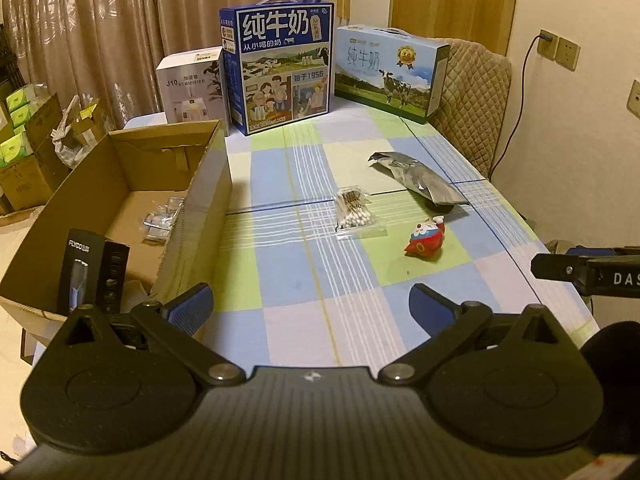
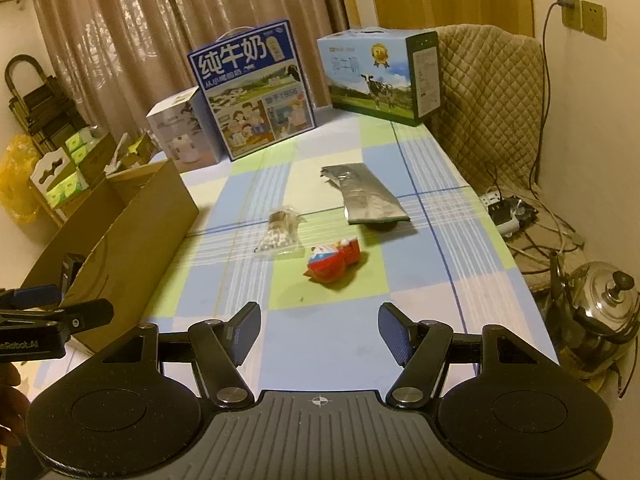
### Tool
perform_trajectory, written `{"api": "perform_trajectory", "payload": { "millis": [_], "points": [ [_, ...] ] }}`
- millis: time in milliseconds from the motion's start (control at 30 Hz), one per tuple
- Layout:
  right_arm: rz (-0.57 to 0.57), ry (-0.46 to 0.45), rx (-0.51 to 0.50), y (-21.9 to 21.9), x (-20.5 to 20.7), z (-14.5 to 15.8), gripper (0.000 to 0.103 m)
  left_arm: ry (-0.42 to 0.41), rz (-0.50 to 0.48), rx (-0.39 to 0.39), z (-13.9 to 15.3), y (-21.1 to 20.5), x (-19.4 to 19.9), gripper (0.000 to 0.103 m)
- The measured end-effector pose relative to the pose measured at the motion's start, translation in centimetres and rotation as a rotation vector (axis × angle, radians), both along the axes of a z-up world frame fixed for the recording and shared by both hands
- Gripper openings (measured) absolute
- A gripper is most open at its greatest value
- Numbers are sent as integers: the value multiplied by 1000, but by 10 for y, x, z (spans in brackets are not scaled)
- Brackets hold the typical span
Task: Organize objects
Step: 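Withdraw both open tools from the box back over the table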
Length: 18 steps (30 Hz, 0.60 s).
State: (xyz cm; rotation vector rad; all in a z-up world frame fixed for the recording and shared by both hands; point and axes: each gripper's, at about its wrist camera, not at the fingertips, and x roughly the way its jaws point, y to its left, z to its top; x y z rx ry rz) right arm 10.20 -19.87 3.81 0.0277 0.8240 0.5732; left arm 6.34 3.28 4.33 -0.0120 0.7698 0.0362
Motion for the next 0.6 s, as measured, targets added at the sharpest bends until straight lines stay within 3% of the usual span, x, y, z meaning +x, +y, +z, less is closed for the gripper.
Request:
{"api": "perform_trajectory", "payload": {
  "millis": [600],
  "points": [
    [98, 10, -19, 16, 55, -42, 63, 72, -51, -9, -40, -3, 66, 102]
  ]
}}
